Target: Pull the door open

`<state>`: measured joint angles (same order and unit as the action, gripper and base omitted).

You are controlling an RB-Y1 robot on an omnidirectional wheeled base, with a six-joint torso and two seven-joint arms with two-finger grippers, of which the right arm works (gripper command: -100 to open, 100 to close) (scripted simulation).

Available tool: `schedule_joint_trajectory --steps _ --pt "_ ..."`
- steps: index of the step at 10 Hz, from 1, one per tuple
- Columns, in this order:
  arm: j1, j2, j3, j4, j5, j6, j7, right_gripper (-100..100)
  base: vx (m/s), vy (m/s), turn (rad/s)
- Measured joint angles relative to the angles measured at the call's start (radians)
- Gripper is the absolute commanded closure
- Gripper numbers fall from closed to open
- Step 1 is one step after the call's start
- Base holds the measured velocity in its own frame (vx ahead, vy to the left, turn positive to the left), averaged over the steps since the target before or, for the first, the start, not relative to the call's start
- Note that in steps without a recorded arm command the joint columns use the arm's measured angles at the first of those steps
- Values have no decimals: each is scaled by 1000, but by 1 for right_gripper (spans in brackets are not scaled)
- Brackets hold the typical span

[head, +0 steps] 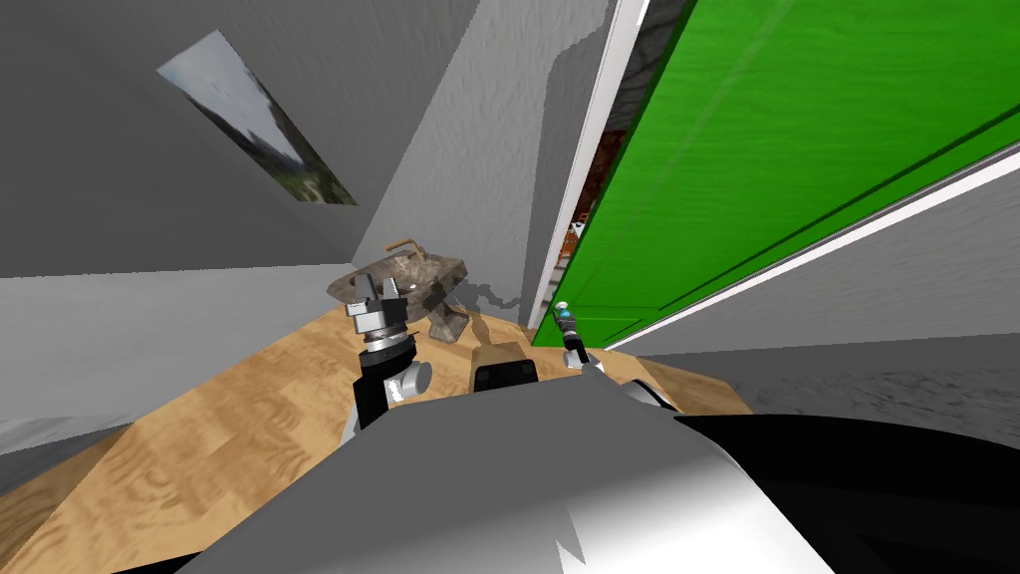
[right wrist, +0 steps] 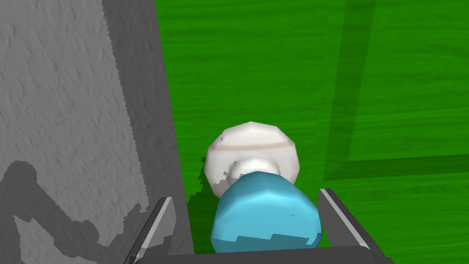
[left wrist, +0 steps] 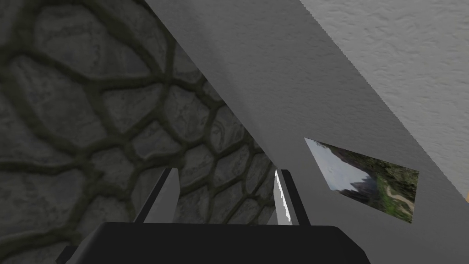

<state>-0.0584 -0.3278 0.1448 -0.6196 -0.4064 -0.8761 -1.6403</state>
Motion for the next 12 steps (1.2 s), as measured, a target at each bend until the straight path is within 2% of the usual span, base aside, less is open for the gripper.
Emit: schedule_joint_trajectory --steps 6,8,9,12 --pt "0 -2 -2 2 -1 3 3 100 -37 -8 22" --pt "4 -30 20 3 12 -18 -31 100 -248 -102 153" --pt "24 -40 36 -19 20 -22 -48 100 -220 -59 114" --pt "41 -73 84 1 45 -59 -111 100 -201 -57 105"
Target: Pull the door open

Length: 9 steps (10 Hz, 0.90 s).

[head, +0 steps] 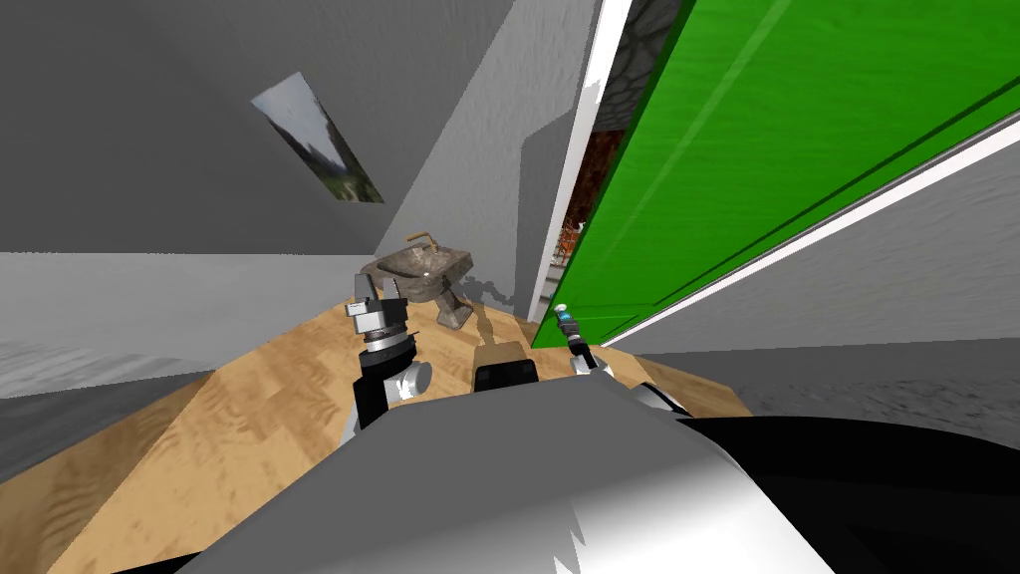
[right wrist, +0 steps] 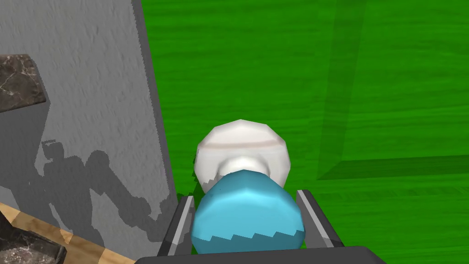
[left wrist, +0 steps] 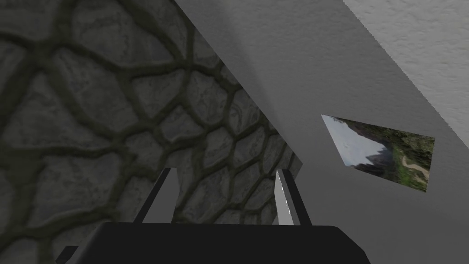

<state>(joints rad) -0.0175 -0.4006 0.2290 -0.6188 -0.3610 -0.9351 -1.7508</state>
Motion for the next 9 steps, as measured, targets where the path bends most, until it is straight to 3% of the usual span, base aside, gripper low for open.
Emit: schedule_joint_trajectory --steps 3,5,9 --pt "27 -36 39 -23 21 -24 -52 100 -179 -50 79" --pt "38 -45 49 -21 28 -35 -65 100 -197 -61 149" --pt "70 -82 83 -13 54 -104 -115 100 -205 -76 120"
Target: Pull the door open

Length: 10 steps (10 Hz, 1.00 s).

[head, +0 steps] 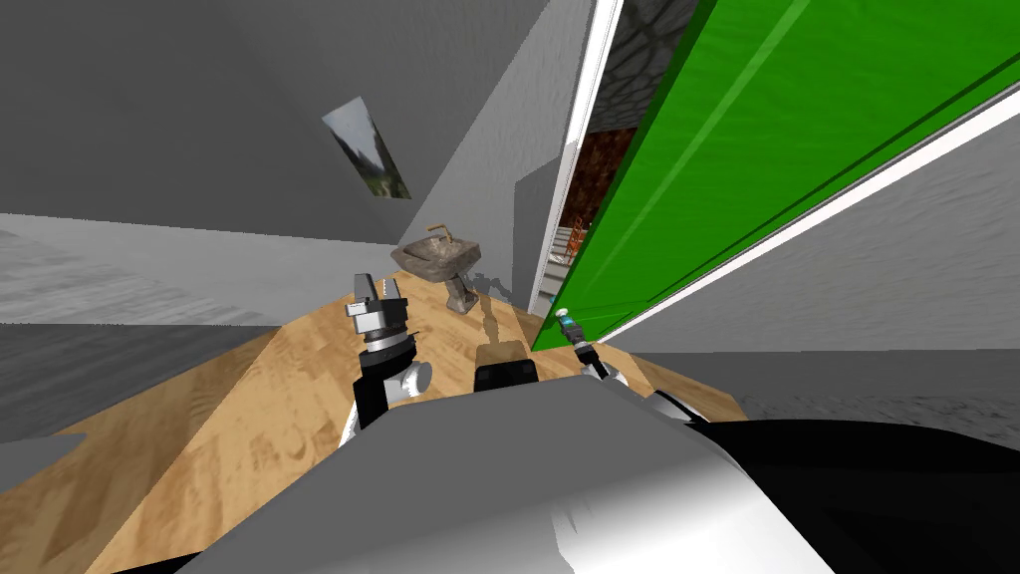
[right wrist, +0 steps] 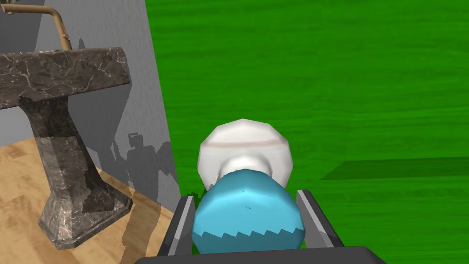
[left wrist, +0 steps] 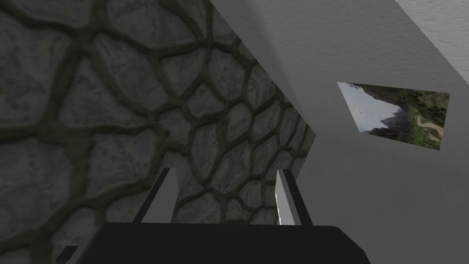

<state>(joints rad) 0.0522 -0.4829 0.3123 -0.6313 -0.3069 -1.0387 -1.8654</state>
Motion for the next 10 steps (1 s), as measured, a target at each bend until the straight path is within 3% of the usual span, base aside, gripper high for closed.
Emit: schedule_joint_trajectory --steps 3,8,10 --pt "19 -23 23 3 17 -41 -30 100 -169 -55 64" --pt "38 -41 35 15 23 -81 -50 100 -184 -72 156" --pt "43 -48 44 33 28 -109 -62 100 -210 -103 188"
